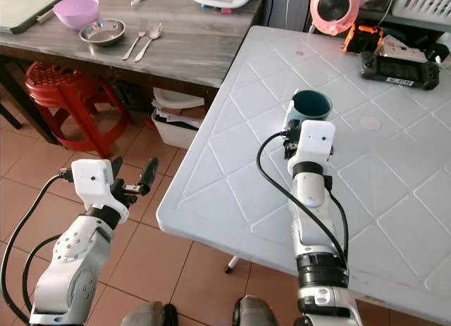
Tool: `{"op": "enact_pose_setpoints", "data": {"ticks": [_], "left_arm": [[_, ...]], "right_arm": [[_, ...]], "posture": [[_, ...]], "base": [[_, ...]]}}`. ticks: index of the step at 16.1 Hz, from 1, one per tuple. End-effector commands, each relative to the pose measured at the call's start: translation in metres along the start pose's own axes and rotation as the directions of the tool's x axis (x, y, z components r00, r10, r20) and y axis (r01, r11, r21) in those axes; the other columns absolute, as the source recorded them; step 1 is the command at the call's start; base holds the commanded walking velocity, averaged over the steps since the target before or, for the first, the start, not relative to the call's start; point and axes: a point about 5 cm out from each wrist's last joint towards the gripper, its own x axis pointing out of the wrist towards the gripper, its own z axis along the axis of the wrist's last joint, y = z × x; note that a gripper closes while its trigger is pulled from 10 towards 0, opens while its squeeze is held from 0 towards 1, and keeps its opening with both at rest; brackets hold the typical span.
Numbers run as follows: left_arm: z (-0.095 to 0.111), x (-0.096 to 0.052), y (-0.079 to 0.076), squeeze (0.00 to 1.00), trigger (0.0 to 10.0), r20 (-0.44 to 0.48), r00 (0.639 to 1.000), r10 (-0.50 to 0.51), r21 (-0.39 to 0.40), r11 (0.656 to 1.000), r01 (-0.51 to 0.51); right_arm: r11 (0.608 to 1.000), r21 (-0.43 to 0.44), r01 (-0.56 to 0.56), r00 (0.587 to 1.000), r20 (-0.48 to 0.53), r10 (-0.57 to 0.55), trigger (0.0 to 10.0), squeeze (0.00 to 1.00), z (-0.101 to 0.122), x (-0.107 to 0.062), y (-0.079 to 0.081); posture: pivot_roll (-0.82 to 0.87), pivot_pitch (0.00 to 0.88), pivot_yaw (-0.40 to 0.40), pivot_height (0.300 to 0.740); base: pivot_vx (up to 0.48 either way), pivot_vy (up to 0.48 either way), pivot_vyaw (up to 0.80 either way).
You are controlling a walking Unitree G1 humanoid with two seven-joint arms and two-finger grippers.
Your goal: Setting the table
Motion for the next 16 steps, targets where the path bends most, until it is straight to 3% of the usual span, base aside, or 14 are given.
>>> {"op": "enact_pose_setpoints", "data": {"ticks": [1,12,14,16], "left_arm": [[-0.001,0.000,0.002,0.00,10.0,-0.007,1.000,0.006,0.006,1.000,-0.006],[0.000,0.004,0.001,0.00,10.0,-0.003,1.000,0.005,0.004,1.000,-0.005],[0.000,0.005,0.001,0.00,10.0,-0.002,1.000,0.007,0.004,1.000,-0.007],[0.000,0.005,0.001,0.00,10.0,-0.002,1.000,0.007,0.005,1.000,-0.007]], "right_arm": [[1.000,0.009,0.011,1.000,0.005,-0.011,1.0,0.00,0.001,0.001,0.000],[1.000,0.021,0.020,0.999,-0.025,-0.019,1.3,0.00,-0.007,0.000,-0.001],[1.000,0.019,0.021,0.999,-0.031,-0.020,2.0,0.00,-0.009,-0.001,-0.002],[1.000,0.022,0.022,0.999,-0.033,-0.022,2.0,0.00,-0.010,0.000,-0.002]], "posture": [[0.02,0.103,0.027,0.740],[0.02,0.092,0.022,0.740],[0.01,0.089,0.021,0.740],[0.01,0.087,0.020,0.740]], "base": [[0.000,0.000,0.00],[0.000,0.000,0.00],[0.000,0.000,0.00],[0.000,0.000,0.00]]}}
